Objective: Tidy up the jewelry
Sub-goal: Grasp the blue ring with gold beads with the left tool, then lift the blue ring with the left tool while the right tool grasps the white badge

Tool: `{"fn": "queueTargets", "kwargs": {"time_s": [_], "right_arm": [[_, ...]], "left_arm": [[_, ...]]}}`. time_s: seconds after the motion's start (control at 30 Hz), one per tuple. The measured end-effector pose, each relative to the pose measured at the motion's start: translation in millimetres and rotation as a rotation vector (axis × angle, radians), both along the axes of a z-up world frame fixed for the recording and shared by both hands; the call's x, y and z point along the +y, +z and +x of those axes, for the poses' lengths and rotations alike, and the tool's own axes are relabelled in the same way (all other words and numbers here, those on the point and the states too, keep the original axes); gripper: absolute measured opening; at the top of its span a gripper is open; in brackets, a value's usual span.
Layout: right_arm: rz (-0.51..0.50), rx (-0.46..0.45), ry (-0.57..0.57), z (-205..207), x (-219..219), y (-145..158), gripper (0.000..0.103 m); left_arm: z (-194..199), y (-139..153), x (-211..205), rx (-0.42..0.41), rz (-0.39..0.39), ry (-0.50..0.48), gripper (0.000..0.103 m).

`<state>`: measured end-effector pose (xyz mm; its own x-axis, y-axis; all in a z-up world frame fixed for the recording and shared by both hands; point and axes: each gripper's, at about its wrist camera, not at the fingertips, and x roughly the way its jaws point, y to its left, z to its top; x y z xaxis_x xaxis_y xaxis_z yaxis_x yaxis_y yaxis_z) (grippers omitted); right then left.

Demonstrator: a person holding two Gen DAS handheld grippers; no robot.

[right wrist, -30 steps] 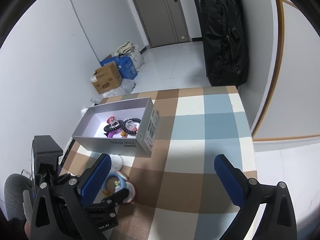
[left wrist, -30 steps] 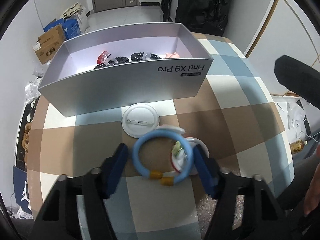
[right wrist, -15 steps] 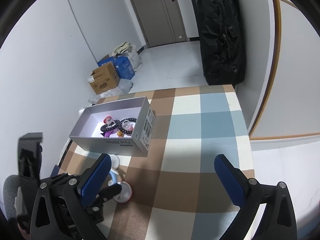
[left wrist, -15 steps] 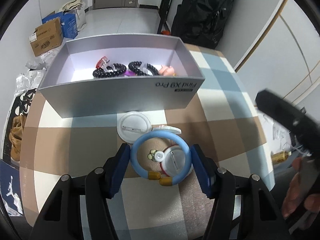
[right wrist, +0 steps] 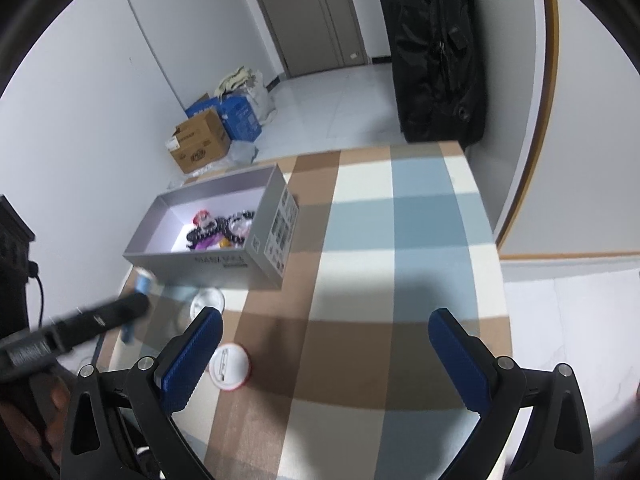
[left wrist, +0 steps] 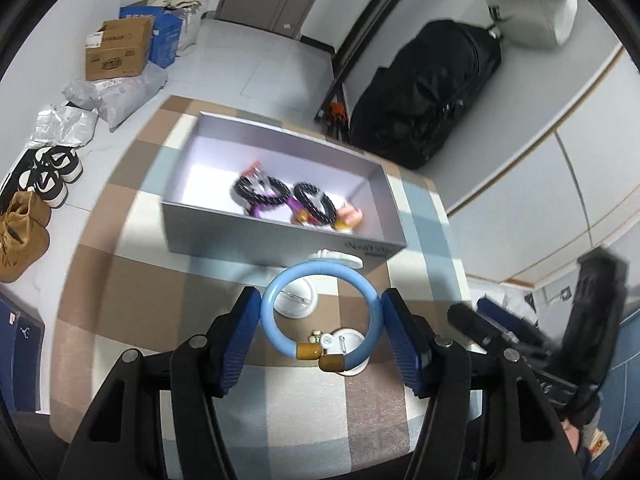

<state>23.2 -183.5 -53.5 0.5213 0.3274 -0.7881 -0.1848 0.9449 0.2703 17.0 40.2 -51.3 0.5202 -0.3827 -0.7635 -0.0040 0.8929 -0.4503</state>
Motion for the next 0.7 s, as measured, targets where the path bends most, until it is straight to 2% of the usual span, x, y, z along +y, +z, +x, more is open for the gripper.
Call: {"fn": "queueTargets", "kwargs": {"time_s": [0.17, 0.33, 0.53, 0.7], "right_arm": [[0.014, 0.041, 0.025, -2, 3, -7, 0.103], [0.038, 0.110, 0.079, -4, 15, -16, 0.103], [-0.017, 0.129, 0.175, -15, 43, -26, 0.101], [-0.046, 0.096, 0.251, -23, 66, -28, 0.097]], "left_arm": [[-3, 8, 19, -0.024, -0.068, 0.054, 0.057], [-4, 8, 37, -0.028, -0.088, 0.086, 0.057], [-5, 6, 49, -0.017, -0.110, 0.111, 0.057], [-8, 6, 55, -0.019, -0.118, 0.122, 0.057]]}}
